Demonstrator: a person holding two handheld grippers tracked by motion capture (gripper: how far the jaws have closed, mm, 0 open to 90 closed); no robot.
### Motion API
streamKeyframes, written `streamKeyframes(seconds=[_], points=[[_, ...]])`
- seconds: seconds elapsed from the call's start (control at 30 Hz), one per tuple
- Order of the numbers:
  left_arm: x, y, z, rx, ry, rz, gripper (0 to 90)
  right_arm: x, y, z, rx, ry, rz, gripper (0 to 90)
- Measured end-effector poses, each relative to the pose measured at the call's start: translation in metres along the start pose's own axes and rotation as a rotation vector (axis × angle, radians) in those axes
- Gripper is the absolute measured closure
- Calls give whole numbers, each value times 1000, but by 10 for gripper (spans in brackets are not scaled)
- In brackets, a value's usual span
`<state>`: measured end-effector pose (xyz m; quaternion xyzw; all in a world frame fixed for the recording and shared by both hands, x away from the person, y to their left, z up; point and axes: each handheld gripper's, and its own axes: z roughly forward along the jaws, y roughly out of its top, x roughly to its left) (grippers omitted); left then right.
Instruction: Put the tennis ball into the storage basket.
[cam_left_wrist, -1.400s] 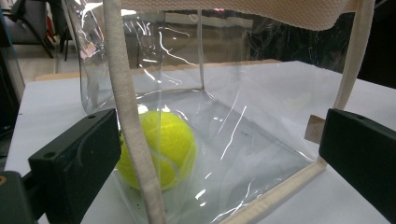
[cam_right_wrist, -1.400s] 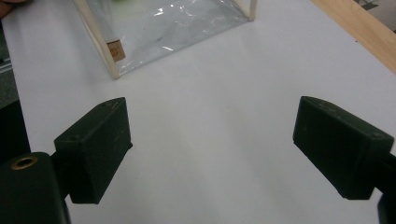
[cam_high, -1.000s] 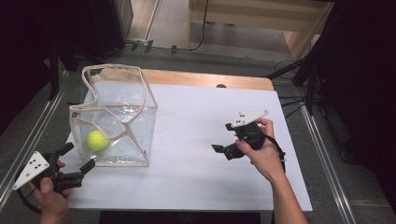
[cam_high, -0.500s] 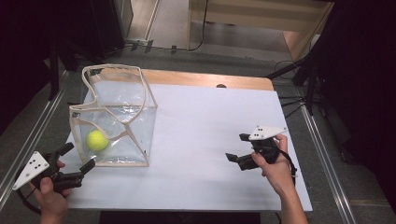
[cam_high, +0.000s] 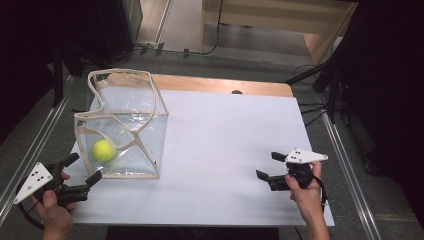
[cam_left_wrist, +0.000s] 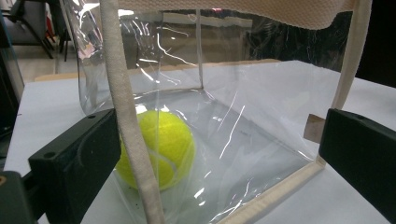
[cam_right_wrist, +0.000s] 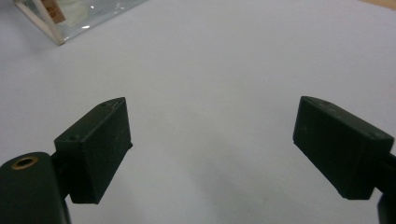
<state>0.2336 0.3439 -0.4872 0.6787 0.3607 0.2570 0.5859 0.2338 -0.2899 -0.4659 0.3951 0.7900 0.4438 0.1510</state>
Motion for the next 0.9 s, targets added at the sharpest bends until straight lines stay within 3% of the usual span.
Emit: streamKeyframes(seconds=[0.47,0.9], points=[[0,0,0,-1,-1,-1,0,-10,-36,-7,-112,-42,46,103],[0,0,1,1,-5,6,0,-12,-44,-5,-123,-55,50,103]])
